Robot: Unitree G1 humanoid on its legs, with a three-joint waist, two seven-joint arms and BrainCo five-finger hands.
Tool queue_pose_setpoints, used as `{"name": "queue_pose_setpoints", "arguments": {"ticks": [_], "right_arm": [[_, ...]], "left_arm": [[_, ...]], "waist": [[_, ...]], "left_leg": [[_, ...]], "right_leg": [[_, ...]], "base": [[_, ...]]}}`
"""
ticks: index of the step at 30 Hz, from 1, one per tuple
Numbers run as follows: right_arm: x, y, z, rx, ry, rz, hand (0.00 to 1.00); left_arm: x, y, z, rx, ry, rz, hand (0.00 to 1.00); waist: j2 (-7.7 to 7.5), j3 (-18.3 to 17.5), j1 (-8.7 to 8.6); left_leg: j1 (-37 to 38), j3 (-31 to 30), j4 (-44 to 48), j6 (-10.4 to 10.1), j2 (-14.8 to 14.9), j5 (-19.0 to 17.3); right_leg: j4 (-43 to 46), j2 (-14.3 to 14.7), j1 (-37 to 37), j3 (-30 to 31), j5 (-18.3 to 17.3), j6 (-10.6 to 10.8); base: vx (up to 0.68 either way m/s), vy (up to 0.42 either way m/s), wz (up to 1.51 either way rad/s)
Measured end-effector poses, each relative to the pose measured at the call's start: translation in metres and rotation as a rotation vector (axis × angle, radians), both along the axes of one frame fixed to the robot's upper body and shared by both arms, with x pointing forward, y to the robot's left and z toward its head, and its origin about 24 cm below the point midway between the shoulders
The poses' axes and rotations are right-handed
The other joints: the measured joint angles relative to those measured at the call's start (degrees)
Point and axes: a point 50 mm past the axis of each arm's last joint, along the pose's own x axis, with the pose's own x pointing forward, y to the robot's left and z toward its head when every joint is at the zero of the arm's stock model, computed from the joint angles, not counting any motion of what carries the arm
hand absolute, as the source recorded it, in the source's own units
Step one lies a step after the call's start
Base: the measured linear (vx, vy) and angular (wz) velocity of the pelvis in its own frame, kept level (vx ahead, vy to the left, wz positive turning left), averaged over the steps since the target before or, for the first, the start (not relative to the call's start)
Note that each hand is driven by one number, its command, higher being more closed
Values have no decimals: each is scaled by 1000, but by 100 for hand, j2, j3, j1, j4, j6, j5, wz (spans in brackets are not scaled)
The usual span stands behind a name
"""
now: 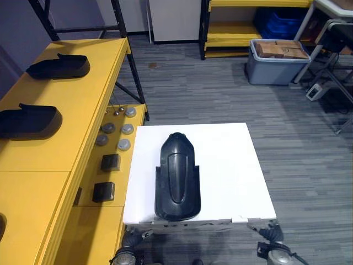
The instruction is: Walk over and take plastic housings, then place them on the shelf
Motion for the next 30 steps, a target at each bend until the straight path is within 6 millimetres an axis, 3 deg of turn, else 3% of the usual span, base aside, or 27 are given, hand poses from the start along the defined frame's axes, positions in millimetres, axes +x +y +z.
{"name": "queue_pose_setpoints", "arguments": {"ticks": [2, 4, 6, 7, 8, 9, 12, 15, 18, 21, 30], "right_arm": [[-3, -11, 15, -44, -47, -29, 0], [-4, -30, 46, -143, -152, -76, 0], [2, -49, 98, -291, -333, -123, 0], [4, -53, 111, -335, -370, -121, 0], [8, -60, 134, -418, -432, -102, 0], [11, -60, 142, -439, -456, -86, 0], [32, -38, 175, -472, -627, 35, 0], [63, 11, 204, -419, -836, 296, 0], [81, 44, 212, -342, -928, 446, 0], [99, 72, 205, -266, -922, 567, 0], [112, 120, 121, -178, -535, 638, 0]], "left_arm": [[-6, 0, -1, -5, 7, 1, 0], [-14, 1, -2, -5, 19, 6, 0], [-24, 1, -5, -16, 44, 7, 0], [-27, 0, -6, -24, 50, 2, 0], [-30, -4, -7, -39, 58, 0, 0], [-33, -4, -8, -45, 66, -4, 0], [-33, -5, -9, -56, 65, -9, 0], [-30, -7, -8, -64, 54, -28, 0], [-26, -12, -8, -75, 46, -63, 0], [-24, -14, -8, -76, 33, -73, 0], [-22, -17, -8, -73, 36, -89, 0]], "waist": [[-5, -21, -50], [-16, -51, -140], [-108, -73, -188], [-75, -121, -187], [7, -177, -199], [0, -192, -185], [-99, -271, -174], [-148, -291, -100], [-147, -300, 23], [-139, -306, 109], [-129, -301, 159]], "left_leg": [[74, 2, 7, 0, -24, 0], [64, 4, 142, 3, -75, -5], [-84, 7, 449, 5, -182, -265], [-81, -9, 236, 27, -197, -273], [-72, -10, -299, 165, -141, 115], [-64, 20, -359, 237, -137, 154], [-23, -1, -401, 260, -233, 179], [-33, -29, -397, 300, -318, 193], [-56, -158, -397, 328, -351, 211], [-72, -265, -397, 366, -367, 242], [-113, -459, -410, 377, -382, 346]], "right_leg": [[-25, -31, 77, 30, 26, 42], [-27, -86, 125, 162, 49, 80], [-48, -206, 210, 256, 74, 119], [-51, -206, 210, 268, 74, 120], [-52, -148, 223, 274, 57, 147], [-54, -139, 238, 292, 16, 210], [-72, -246, 261, 288, -4, 242], [-187, -315, 313, 262, 6, 257], [-234, -343, 361, 136, 13, 266], [-233, -351, 396, 53, 14, 267], [-233, -360, 441, -167, 27, 257]], "base": [[101, 65, -4], [80, 72, -11], [25, 82, -19], [-23, 70, -14], [-21, 54, -11], [-5, 79, -9], [4, 87, 2], [-32, 57, 5], [-49, 6, 21], [-37, -6, 21], [-31, -10, 11]]}}
